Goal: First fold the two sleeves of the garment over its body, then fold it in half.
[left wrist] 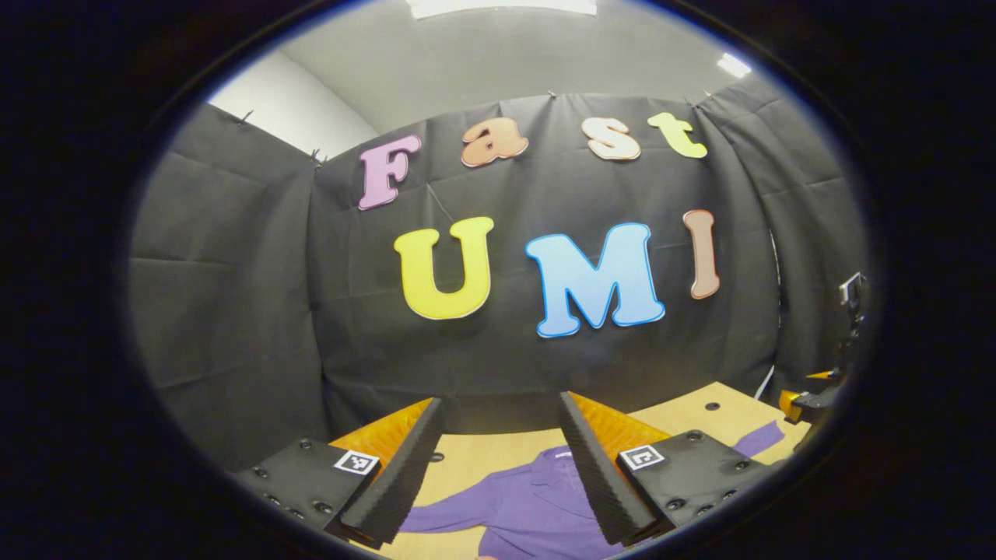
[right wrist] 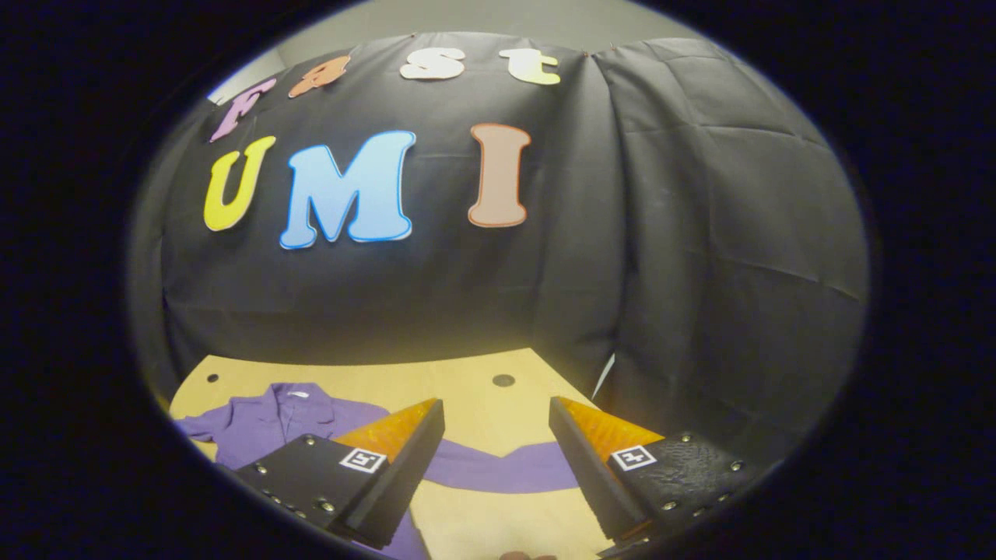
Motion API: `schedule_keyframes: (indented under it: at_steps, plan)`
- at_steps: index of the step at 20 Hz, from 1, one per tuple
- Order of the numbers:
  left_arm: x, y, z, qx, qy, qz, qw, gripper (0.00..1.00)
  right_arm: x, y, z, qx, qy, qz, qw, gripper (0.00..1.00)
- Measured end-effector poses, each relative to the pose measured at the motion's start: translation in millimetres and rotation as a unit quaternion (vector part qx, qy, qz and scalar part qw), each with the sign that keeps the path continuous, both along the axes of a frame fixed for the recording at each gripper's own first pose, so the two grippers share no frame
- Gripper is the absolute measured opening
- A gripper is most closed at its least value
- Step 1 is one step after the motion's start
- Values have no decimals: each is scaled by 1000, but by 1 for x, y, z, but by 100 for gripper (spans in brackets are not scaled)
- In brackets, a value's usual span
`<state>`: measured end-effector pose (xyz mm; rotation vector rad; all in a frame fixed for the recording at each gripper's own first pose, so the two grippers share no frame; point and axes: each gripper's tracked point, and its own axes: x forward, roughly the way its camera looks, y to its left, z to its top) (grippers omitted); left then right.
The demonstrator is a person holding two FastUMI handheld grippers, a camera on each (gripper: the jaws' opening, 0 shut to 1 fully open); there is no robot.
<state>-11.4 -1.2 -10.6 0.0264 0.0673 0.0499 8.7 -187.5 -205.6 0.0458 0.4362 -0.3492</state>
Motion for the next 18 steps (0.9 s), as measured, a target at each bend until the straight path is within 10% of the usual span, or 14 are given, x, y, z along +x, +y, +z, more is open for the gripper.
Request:
schedule_keyframes:
  at_steps: [18]
  plan:
    - [-13, 38, -37, 6, 60, 97, 994, 97, -8, -82, -213, 37, 197, -53, 978, 90]
